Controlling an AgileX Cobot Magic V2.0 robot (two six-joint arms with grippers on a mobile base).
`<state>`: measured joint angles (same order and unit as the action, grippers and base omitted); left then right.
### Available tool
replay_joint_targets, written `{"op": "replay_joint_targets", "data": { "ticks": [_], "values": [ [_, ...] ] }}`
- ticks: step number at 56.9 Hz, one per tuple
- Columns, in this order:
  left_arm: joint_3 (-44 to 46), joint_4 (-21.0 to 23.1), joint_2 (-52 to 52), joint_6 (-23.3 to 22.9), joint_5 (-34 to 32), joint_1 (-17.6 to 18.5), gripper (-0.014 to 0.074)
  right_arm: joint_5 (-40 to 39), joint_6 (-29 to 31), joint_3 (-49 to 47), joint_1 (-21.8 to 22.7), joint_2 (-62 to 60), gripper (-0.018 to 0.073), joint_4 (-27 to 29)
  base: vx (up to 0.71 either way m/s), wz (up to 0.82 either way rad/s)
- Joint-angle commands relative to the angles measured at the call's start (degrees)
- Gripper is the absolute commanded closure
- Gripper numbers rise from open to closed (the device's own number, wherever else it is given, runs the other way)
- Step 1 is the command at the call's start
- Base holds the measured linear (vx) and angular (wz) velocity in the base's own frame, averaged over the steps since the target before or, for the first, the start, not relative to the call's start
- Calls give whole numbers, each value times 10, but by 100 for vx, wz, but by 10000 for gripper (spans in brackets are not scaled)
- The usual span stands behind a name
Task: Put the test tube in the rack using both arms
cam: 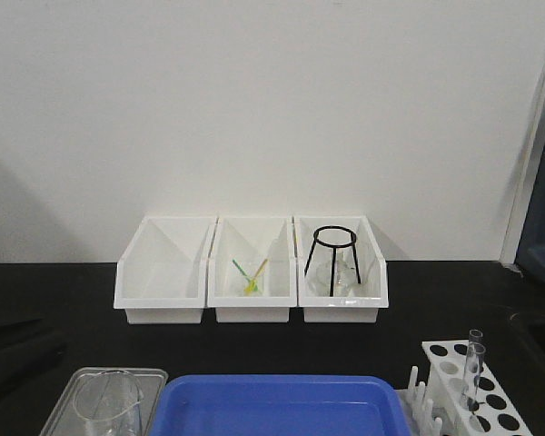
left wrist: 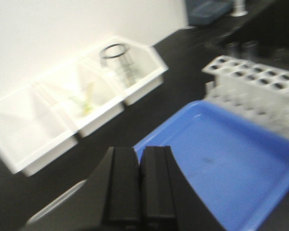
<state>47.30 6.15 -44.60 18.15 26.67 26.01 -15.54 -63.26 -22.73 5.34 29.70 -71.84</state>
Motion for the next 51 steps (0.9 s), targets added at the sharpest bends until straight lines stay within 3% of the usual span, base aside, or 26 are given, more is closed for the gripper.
{"op": "replay_joint_targets", "data": {
  "ticks": [1, 11, 21, 32, 51],
  "values": [
    [-56, -8, 68, -3, -84, -45, 603, -16, -2, -18, 4, 1, 570, 5, 0, 0],
    [-238, 3, 247, -12, -168, -140, 603, -16, -2, -18, 4, 1, 570, 5, 0, 0],
    [-382, 1, 379, -62, -175, -193, 603, -16, -2, -18, 4, 1, 570, 5, 0, 0],
    [-476, 9, 465, -80, -212, -206, 603, -16, -2, -18, 4, 1, 570, 5, 0, 0],
    [-472, 12, 460, -80, -185, -205, 603, -16, -2, -18, 4, 1, 570, 6, 0, 0]
  ]
}}
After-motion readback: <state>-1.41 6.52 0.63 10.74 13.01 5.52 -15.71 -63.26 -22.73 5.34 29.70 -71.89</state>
